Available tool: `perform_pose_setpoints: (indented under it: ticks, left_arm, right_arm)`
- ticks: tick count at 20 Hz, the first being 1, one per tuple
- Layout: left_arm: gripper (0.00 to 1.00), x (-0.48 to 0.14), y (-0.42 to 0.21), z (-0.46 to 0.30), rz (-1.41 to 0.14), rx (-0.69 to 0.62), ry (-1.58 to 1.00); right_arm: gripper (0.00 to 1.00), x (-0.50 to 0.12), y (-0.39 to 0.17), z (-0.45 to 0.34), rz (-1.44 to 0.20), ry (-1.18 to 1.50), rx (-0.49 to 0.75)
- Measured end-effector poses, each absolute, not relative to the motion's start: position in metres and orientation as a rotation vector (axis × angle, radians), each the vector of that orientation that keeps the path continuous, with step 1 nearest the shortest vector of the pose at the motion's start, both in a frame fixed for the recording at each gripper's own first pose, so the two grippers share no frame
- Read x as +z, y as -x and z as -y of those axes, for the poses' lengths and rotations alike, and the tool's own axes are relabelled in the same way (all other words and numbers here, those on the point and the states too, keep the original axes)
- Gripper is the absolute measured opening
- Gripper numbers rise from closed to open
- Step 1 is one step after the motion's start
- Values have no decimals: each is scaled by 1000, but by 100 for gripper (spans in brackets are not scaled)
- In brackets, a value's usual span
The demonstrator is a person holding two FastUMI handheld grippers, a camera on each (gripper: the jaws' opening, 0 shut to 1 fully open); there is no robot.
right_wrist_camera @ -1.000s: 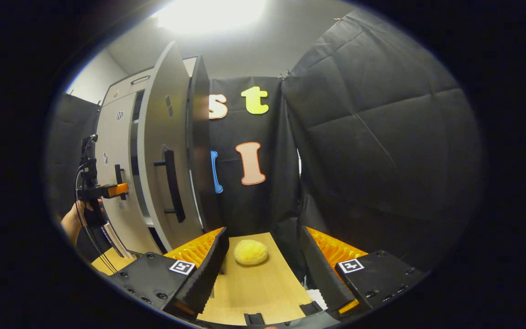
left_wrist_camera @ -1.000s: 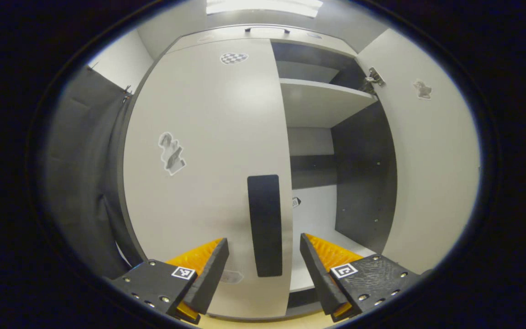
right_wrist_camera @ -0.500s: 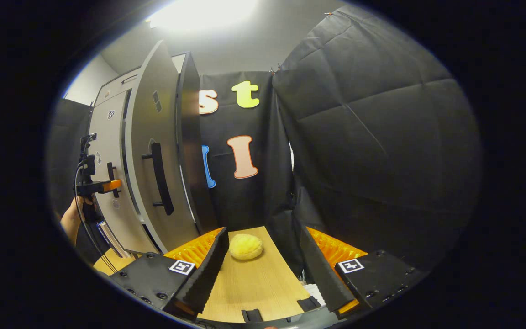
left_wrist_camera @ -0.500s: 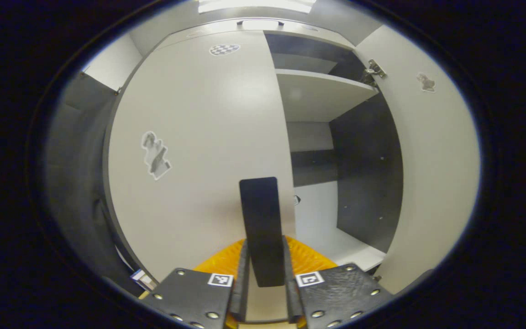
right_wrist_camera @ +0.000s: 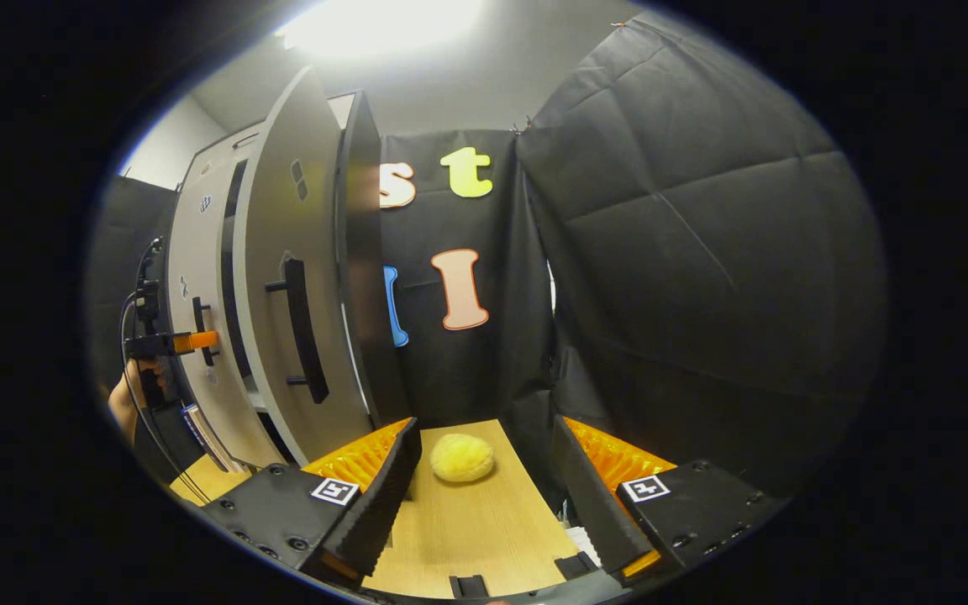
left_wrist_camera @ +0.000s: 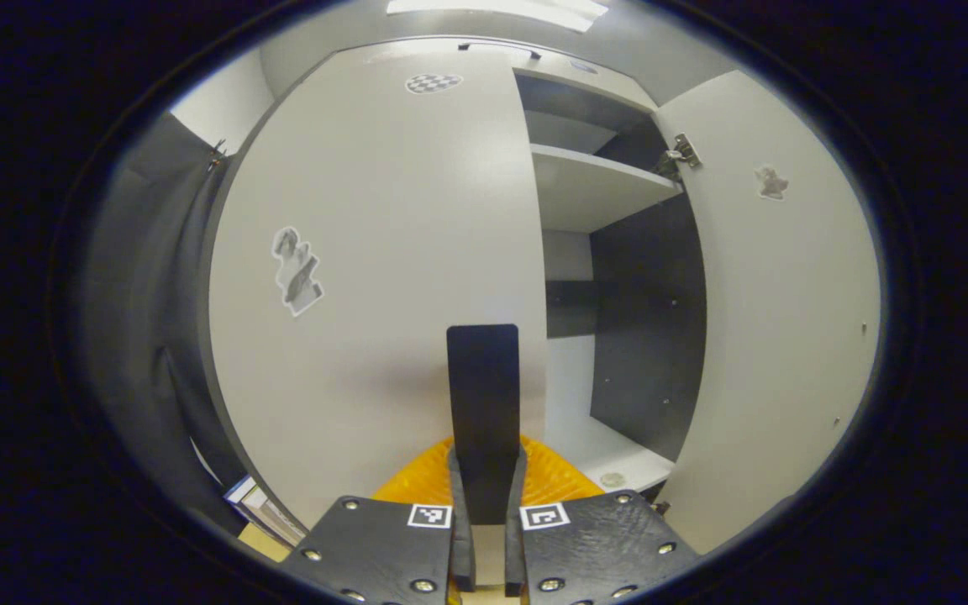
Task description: Open the right door of the double-door shoe cabinet with the right hand, and open the left door with the left hand.
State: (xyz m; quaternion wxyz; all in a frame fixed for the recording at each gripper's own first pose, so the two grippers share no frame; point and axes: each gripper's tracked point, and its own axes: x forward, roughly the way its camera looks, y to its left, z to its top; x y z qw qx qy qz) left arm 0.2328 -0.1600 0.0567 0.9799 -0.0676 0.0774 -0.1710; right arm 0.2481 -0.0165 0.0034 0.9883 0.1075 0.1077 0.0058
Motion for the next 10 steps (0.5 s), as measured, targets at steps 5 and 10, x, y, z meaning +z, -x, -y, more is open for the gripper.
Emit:
perform_pose_setpoints:
  ticks: [5, 10]
  left_arm:
    - [15, 62, -202, 136, -156, -352, 138]
    - [14, 63, -179, 117, -143, -334, 145]
  right_arm:
    - [98, 5, -243, 8, -204, -197, 32]
    - [98, 4, -246, 10, -209, -204, 27]
